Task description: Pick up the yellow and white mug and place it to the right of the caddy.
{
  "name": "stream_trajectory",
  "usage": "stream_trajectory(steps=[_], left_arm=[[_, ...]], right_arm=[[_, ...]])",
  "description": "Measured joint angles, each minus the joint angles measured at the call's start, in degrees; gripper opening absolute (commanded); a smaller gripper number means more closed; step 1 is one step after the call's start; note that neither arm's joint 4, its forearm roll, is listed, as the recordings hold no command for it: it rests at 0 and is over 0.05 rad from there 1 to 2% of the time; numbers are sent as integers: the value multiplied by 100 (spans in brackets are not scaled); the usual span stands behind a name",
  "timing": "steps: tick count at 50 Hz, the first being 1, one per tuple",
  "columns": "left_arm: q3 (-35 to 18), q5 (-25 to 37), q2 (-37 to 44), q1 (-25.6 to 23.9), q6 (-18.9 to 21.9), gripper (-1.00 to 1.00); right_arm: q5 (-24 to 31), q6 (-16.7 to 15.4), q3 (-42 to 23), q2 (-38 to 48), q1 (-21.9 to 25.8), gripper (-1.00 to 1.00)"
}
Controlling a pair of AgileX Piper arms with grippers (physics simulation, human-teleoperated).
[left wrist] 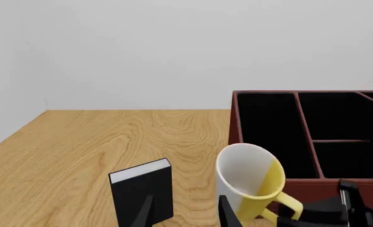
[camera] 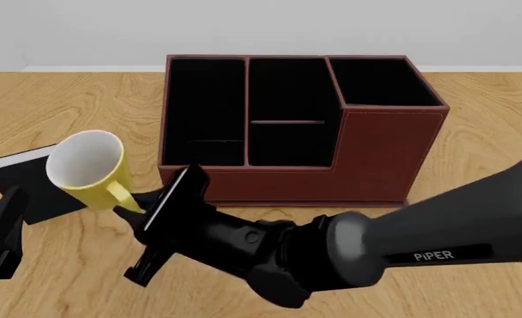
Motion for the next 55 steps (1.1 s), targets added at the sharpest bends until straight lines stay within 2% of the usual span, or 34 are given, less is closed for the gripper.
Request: stream_trajectory(steps=[27, 34, 42, 55], left_arm=[[0, 0, 0, 0, -1, 100], [0, 0, 1, 0, 0, 100], [0, 0, 0, 0, 0, 100], [-5, 240, -236, -1, -8, 100]], right_arm=[[143, -123, 356, -908, -67, -100], [229, -81, 423, -1176, -88, -100], [413, 137, 468, -1529, -67, -100], [501, 28, 631, -1959, -136, -100]])
